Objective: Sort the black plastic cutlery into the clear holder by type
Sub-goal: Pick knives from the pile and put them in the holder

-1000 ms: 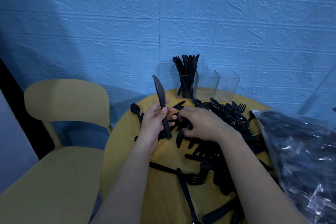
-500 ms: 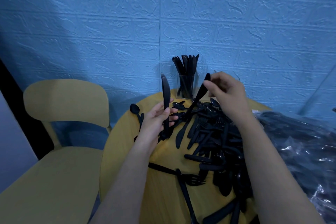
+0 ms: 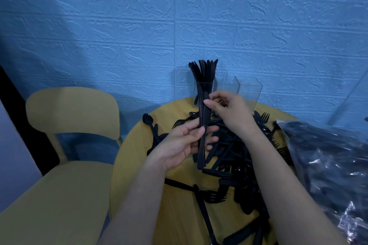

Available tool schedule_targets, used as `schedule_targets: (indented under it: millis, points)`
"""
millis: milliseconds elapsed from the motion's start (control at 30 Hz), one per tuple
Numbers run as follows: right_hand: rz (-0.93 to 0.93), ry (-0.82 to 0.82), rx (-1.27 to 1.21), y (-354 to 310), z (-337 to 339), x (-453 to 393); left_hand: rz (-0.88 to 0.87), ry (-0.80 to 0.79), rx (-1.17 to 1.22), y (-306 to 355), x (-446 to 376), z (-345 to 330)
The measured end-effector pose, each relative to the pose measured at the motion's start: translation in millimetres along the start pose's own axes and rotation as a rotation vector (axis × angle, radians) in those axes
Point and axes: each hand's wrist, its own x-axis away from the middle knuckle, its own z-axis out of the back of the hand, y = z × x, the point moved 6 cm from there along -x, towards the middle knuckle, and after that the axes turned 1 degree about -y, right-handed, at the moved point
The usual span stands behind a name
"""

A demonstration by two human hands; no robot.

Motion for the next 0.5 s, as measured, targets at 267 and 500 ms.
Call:
schedule_targets:
  millis: [267, 500]
  points:
    - [0.088, -0.056, 0.302, 3, -6, 3, -0.092, 0.213, -0.027, 8, 1, 25]
    - [0.070, -0.709, 0.757, 37, -50, 19, -0.209, 0.494, 0.070, 16, 6, 55]
